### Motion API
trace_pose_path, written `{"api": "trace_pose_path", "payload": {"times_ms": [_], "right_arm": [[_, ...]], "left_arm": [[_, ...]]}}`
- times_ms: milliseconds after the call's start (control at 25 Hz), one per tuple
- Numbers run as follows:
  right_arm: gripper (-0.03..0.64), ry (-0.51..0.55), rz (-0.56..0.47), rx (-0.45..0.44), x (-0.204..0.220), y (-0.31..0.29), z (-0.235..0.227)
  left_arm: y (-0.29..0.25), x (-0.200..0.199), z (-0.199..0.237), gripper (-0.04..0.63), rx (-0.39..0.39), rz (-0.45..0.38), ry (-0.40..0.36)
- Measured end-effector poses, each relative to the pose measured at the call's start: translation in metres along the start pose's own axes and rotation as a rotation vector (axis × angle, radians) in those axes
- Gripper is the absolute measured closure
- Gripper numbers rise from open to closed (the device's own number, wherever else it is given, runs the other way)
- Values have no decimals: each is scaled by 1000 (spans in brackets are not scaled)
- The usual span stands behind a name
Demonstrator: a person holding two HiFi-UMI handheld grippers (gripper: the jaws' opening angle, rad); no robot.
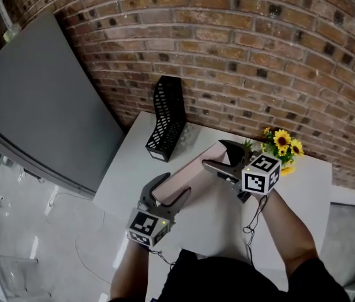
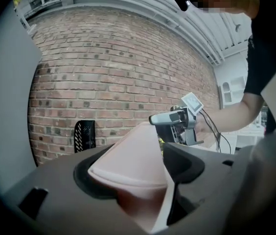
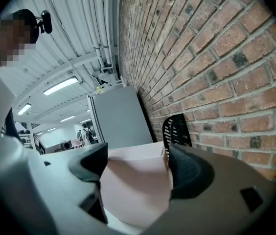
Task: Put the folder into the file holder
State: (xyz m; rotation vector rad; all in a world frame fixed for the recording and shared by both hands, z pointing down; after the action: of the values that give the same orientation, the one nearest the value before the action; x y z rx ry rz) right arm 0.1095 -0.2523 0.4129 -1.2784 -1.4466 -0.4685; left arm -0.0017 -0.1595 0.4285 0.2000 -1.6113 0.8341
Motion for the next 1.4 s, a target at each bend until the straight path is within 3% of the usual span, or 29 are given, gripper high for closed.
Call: {"api": "trace_pose_path", "payload": {"times_ms": [80, 360, 600, 880, 1000, 1400], "right_arm": [[219, -2, -4, 3, 0, 1, -1], [216, -7, -20, 17, 0, 6, -4], [241, 68, -31, 115, -2, 15, 0], [414, 131, -56, 229, -5, 36, 9], [613, 144, -69, 267, -6, 48, 13], [614, 207, -97, 251, -13, 68, 45]], "left_arm": [[-1, -1, 0, 350, -10, -7, -12], [-4, -3, -8, 369, -41, -13, -9], [0, -1, -17, 387, -113, -22, 15], [15, 0, -19, 419, -218, -33, 98], [27, -3, -20, 420, -267, -48, 116], [74, -32, -24, 422, -411, -119, 130]]}}
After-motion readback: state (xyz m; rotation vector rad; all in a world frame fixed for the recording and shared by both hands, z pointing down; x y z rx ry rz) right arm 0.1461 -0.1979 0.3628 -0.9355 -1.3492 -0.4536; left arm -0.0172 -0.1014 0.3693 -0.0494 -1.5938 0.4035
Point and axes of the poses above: the fingertips, and each gripper's own axes: y backward along the fingers, z to its left, x out of its underside, the point moved 2 cm from there along y, backward along the fingers, and after that the axes turned 14 degrees about z, right-handed, at the moved point
